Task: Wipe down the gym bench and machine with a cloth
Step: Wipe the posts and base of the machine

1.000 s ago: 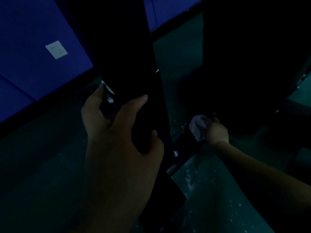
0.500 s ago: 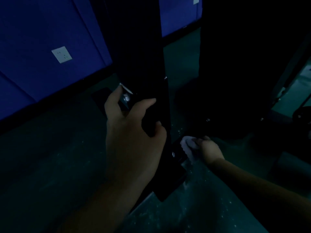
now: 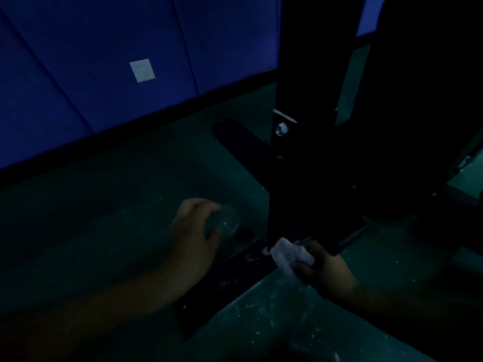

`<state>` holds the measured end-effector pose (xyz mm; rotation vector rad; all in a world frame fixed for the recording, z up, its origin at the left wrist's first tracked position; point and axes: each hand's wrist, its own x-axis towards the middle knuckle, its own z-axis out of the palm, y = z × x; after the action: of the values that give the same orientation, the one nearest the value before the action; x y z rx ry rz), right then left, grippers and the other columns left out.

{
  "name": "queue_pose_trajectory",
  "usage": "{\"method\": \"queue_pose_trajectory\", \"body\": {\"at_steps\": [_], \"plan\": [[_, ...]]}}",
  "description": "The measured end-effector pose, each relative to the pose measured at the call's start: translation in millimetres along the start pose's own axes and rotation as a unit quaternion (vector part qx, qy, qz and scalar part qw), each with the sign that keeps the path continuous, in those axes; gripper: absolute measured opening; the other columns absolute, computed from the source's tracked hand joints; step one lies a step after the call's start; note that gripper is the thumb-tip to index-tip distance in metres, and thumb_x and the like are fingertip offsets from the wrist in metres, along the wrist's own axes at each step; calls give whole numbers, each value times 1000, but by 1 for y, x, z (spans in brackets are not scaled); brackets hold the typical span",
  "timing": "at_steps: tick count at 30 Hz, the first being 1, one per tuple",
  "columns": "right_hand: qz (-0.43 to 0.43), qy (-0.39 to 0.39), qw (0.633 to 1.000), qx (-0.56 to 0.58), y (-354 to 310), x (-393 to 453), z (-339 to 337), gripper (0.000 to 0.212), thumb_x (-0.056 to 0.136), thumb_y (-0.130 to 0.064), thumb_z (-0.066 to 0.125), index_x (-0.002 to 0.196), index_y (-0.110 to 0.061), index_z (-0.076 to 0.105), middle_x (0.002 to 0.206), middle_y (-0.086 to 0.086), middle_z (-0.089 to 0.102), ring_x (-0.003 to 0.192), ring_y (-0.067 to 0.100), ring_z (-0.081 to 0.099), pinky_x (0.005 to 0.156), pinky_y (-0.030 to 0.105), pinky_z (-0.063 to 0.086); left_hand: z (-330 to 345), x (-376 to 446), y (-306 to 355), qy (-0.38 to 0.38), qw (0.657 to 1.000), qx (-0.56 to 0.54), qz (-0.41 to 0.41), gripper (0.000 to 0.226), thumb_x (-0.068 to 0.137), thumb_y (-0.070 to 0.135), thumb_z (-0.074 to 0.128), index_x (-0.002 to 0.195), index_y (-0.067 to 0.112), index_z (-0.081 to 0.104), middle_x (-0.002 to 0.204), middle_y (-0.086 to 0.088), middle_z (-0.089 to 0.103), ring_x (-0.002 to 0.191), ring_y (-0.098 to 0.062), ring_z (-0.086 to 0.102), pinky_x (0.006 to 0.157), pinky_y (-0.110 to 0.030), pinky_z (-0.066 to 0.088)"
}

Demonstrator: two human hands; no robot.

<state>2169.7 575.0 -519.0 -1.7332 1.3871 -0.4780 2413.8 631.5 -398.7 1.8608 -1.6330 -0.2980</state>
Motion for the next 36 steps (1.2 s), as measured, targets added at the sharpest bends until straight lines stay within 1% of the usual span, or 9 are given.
{"method": "queue_pose_trajectory", "body": {"at_steps": [3, 9, 13, 17, 21, 23, 28, 32, 36], "plan": [[-15, -14, 1000, 16, -24, -6, 18, 21, 85, -23, 70, 94, -32, 53, 81, -12, 60, 60, -5, 59, 50, 5, 39, 18, -1, -26, -78, 997, -15, 20, 32, 81, 2, 69, 110, 16, 65, 113, 5, 39, 108, -14, 47, 98, -25, 42], [79, 43, 994, 56, -44, 3, 51, 29, 80, -32, 74, 89, -25, 47, 67, 0, 62, 43, 10, 54, 40, 24, 39, 42, -10, -44, -211, 962, -170, -34, 31, 93, 9, 58, 123, 16, 57, 119, 3, 46, 98, -2, 53, 86, -8, 39], [96, 50, 986, 130, -53, 10, 80, 35, 80, -33, 75, 91, -5, 56, 69, 10, 61, 42, 2, 50, 38, 18, 37, 63, -22, -51, -282, 945, -156, -61, 53, 94, 31, 56, 144, 27, 38, 146, 13, 31, 129, -3, 35, 102, -20, 33], [71, -92, 907, 404, -76, 5, 93, 37, 97, -27, 50, 93, 9, 57, 63, 8, 60, 45, 7, 53, 43, 18, 38, 76, -30, -62, -260, 942, -189, -100, 63, 93, 32, 57, 148, 37, 26, 155, 13, 17, 139, -10, 27, 111, -32, 32], [161, -87, 839, 512, -69, 4, 105, 40, 90, -25, 55, 117, 5, 57, 109, 24, 67, 92, 33, 64, 81, 40, 51, 85, -31, -79, -230, 946, -215, -81, 64, 89, 20, 65, 140, 43, 35, 150, 9, 30, 135, -10, 34, 107, -24, 35], [179, -90, 822, 534, -64, 1, 109, 51, 84, -26, 59, 121, 8, 54, 113, 26, 63, 93, 31, 62, 80, 37, 51, 90, -33, -85, -227, 932, -262, -105, 65, 86, 11, 68, 131, 49, 39, 144, 7, 41, 130, -11, 44, 103, -24, 41], [180, -52, 932, 310, -51, 3, 89, 12, 93, -26, 58, 95, -16, 63, 88, 4, 66, 72, 11, 58, 63, 21, 46, 91, -27, -103, -185, 939, -263, -124, 55, 85, 16, 71, 130, 34, 46, 121, 15, 56, 108, 1, 57, 83, -14, 49], [166, 158, 962, 150, -19, 29, 66, 60, 77, -24, 78, 125, -9, 47, 117, 12, 58, 95, 22, 59, 84, 35, 50, 96, 9, -105, -164, 959, -200, -116, 43, 85, 11, 70, 122, 12, 49, 109, 4, 55, 98, -10, 59, 75, -19, 49], [102, 192, 971, 96, -15, 43, 56, 85, 71, -27, 83, 139, -14, 35, 130, 11, 46, 113, 28, 53, 97, 42, 47, 120, 29, -89, -214, 950, -211, -84, 45, 90, -2, 59, 131, 9, 46, 131, -12, 47, 116, -24, 50, 88, -21, 48]]}}
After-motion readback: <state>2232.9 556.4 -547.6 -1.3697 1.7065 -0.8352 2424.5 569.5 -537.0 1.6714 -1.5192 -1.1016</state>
